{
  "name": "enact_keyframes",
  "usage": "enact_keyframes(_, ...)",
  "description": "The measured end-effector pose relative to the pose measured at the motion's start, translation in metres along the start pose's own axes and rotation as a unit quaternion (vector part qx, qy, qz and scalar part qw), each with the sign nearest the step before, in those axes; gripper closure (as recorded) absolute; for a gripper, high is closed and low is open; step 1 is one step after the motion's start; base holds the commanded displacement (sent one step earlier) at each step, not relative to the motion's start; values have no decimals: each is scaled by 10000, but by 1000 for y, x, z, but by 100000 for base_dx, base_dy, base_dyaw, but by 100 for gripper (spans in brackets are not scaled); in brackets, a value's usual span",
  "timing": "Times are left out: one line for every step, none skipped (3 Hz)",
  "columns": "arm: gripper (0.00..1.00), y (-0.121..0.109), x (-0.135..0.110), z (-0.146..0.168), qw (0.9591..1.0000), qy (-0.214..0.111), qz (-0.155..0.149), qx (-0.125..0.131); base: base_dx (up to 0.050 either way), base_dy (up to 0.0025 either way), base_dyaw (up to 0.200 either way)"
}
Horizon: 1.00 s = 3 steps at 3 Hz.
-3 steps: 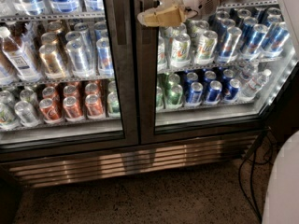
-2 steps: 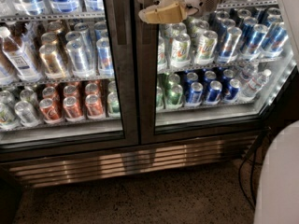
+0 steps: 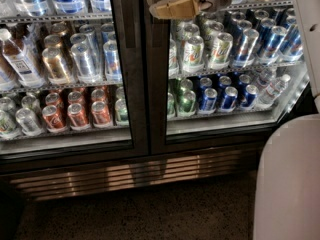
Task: Open right fridge door
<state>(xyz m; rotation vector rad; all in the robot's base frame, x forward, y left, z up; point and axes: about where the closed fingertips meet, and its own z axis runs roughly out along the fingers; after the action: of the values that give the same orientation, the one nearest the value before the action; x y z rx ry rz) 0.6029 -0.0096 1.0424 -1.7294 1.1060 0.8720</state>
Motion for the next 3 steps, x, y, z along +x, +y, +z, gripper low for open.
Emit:
enact_keyframes(100, -15, 1, -2, 10000, 1, -1, 2, 0, 0, 0)
enact_keyframes(100, -15, 1, -2, 10000, 1, -1, 2, 0, 0, 0)
enact_keyframes(100, -20, 2, -1, 10000, 1, -2, 3, 0, 0, 0)
